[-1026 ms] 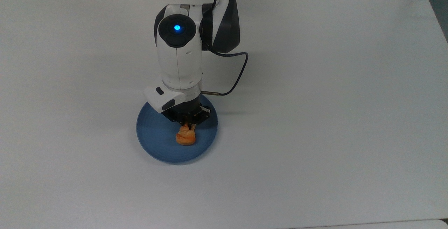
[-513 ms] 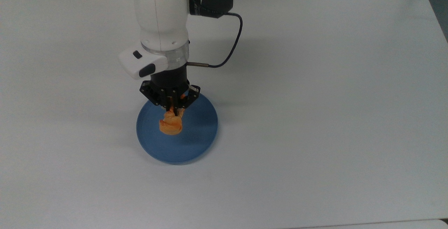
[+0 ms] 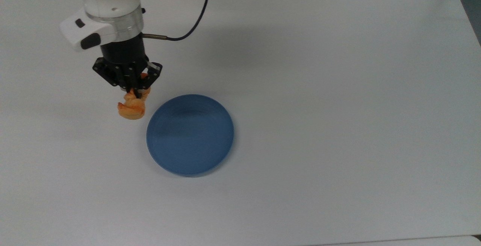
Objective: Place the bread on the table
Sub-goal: 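Carry the held bread roll away from the plate and lower it to the table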
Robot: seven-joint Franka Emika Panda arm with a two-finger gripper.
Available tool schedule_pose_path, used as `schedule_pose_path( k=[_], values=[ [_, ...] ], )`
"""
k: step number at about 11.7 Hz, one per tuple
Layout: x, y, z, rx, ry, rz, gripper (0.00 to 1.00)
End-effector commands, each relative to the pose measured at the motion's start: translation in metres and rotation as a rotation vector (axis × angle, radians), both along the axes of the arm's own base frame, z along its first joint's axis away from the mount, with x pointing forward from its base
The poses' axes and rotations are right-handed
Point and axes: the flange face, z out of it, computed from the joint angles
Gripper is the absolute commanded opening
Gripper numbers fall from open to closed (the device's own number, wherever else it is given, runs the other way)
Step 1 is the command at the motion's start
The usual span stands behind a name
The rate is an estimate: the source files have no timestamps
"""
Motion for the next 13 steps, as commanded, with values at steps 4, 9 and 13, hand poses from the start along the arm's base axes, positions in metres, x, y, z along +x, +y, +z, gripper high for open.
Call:
schedule_pose_path(
  k=[4,9,13],
  values=[
    [-0.013,-0.172,-0.042,-0.067,-0.055,-0.037,0.00],
    [0.007,-0.222,-0.097,-0.140,-0.112,-0.073,0.00],
    [0.018,-0.223,-0.166,-0.170,-0.127,-0.071,0.13]
  ],
)
